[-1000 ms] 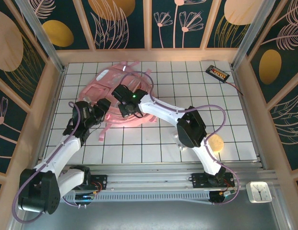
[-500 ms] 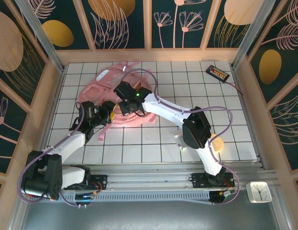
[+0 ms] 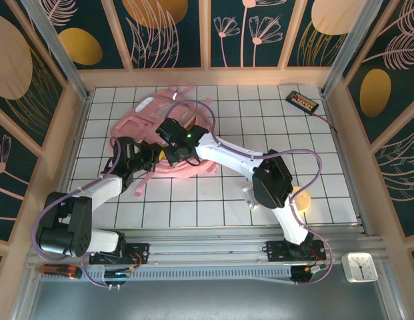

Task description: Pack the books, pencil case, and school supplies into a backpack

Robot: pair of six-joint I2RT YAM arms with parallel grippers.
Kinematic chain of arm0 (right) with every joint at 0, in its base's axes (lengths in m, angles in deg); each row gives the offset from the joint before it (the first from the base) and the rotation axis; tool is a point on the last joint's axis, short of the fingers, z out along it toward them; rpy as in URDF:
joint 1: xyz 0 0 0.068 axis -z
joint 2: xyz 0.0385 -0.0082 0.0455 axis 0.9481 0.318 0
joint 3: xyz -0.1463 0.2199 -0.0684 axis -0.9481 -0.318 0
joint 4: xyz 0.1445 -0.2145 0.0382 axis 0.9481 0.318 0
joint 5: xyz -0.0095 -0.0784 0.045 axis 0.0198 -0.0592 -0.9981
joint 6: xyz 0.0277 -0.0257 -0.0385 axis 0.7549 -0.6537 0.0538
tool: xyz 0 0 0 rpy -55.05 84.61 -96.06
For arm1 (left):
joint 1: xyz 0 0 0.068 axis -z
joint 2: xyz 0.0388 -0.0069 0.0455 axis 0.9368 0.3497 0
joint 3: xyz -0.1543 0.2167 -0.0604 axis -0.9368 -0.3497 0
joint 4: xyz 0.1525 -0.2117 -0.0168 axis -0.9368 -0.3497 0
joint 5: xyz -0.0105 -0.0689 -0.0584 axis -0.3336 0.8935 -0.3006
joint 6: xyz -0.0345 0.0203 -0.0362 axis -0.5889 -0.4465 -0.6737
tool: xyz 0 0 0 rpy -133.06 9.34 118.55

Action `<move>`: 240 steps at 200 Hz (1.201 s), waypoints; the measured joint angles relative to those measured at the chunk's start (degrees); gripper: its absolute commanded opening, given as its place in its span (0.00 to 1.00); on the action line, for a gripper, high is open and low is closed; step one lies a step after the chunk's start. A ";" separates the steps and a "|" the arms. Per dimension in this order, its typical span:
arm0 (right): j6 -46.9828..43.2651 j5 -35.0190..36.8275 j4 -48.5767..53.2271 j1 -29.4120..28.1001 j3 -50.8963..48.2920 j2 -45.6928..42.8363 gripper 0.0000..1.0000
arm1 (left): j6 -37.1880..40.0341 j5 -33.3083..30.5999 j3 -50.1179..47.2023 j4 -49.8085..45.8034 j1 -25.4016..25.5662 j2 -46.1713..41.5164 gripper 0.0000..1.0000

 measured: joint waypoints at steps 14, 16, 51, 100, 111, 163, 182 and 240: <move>-1.05 -0.07 -0.50 0.31 -1.75 -1.16 0.00 | 1.60 0.81 0.85 -1.60 0.00 0.02 0.00; -1.29 -0.04 -0.52 0.42 -1.99 -1.36 0.00 | 2.34 0.96 1.18 -2.23 -0.02 0.02 0.00; -5.16 -3.34 -2.69 4.48 -6.34 -5.38 0.00 | 15.17 3.10 9.88 -15.82 -0.11 0.04 0.00; -11.41 -7.85 -3.74 12.85 -6.88 -6.97 0.00 | 33.99 4.61 19.52 -31.63 -1.55 2.43 0.00; -12.79 -8.66 -3.78 14.49 -7.08 -6.95 0.00 | 37.00 4.59 20.50 -34.23 -2.05 2.60 0.00; -17.77 -10.78 -5.49 20.20 -8.94 -6.91 0.00 | 47.93 4.15 26.95 -45.33 -3.65 5.18 0.00; -18.47 -12.59 -6.43 20.59 -9.53 -6.99 0.00 | 50.16 3.45 29.92 -47.98 -4.04 7.02 0.00; -13.81 -13.79 -13.11 13.66 -21.40 -12.50 0.00 | 51.25 2.84 42.14 -51.63 -8.33 19.19 0.07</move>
